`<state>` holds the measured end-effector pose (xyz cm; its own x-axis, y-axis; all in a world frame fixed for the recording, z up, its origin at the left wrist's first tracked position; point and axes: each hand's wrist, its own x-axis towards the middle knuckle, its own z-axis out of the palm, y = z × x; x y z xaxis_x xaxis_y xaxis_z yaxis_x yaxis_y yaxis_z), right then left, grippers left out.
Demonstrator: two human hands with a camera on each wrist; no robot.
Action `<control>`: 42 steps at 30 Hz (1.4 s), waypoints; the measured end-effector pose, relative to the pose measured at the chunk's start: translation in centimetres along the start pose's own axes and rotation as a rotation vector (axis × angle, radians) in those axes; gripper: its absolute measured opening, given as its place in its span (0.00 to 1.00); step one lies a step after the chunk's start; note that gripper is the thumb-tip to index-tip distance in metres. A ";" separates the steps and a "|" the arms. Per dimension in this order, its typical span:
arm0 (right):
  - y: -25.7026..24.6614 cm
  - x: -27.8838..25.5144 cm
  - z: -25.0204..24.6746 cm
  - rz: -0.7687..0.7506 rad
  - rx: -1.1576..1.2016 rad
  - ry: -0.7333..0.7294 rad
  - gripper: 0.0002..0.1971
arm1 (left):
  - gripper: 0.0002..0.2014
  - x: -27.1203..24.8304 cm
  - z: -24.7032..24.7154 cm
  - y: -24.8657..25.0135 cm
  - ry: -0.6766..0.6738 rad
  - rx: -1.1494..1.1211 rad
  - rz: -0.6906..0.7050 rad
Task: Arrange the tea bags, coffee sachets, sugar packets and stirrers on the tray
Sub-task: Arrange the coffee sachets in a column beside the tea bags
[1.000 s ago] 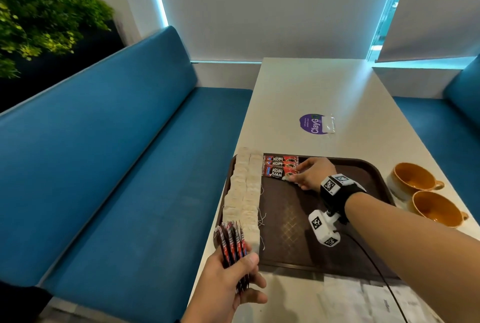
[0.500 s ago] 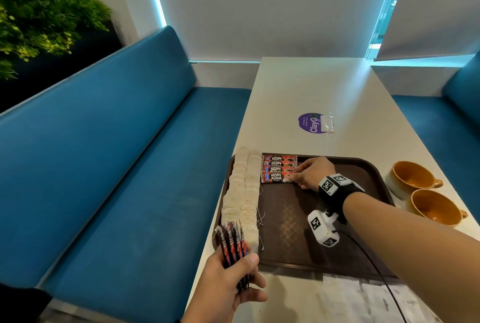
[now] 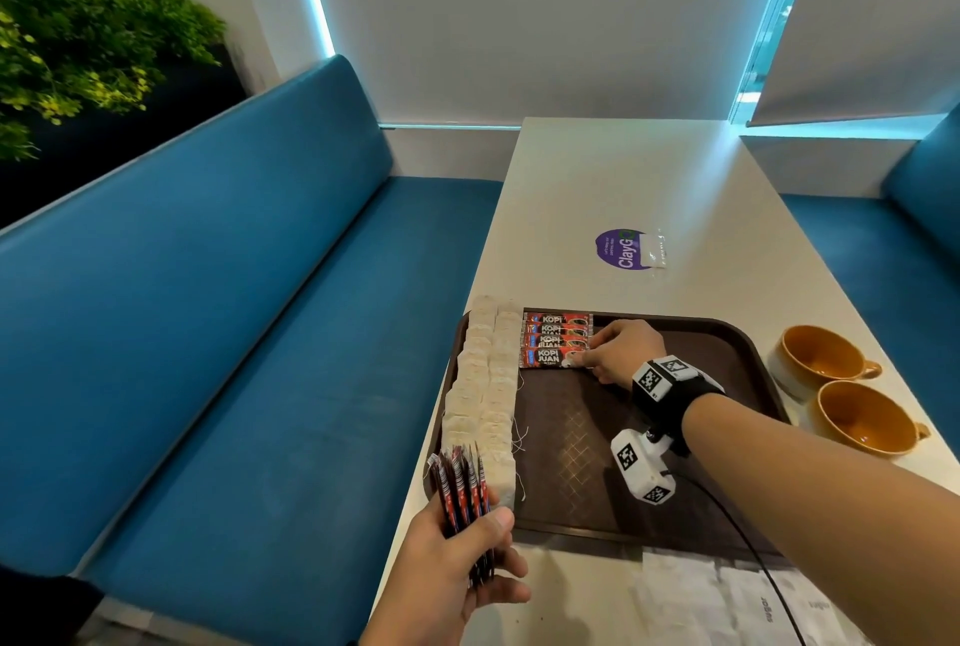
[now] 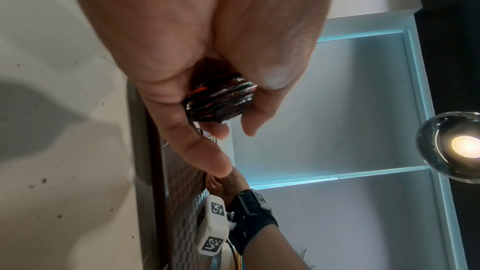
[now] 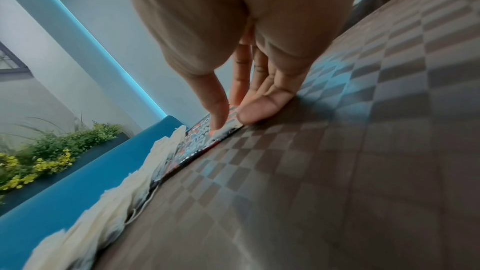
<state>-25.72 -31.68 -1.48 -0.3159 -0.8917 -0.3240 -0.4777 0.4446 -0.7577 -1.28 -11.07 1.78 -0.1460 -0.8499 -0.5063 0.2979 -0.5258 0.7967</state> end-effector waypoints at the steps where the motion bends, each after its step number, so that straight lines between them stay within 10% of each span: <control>1: 0.0 -0.1 0.0 0.004 -0.007 0.001 0.16 | 0.12 0.0 0.0 0.0 0.002 -0.001 0.000; 14: -0.9 -3.5 -1.4 -0.161 0.031 -0.011 0.08 | 0.21 -1.0 0.3 0.1 -0.079 -0.067 0.057; 27: -1.4 -23.6 -7.0 -0.485 0.434 -0.322 0.07 | 0.15 -6.3 2.3 0.7 -0.226 -0.027 0.187; 42: 4.4 -29.1 -6.9 -0.301 0.465 -0.281 0.05 | 0.19 -8.7 5.1 -0.7 -0.152 0.024 0.169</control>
<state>-24.27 -3.21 8.53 0.0354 -0.9886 -0.1463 -0.0849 0.1428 -0.9861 -5.03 -3.46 7.28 -0.2369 -0.9204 -0.3109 0.3075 -0.3746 0.8747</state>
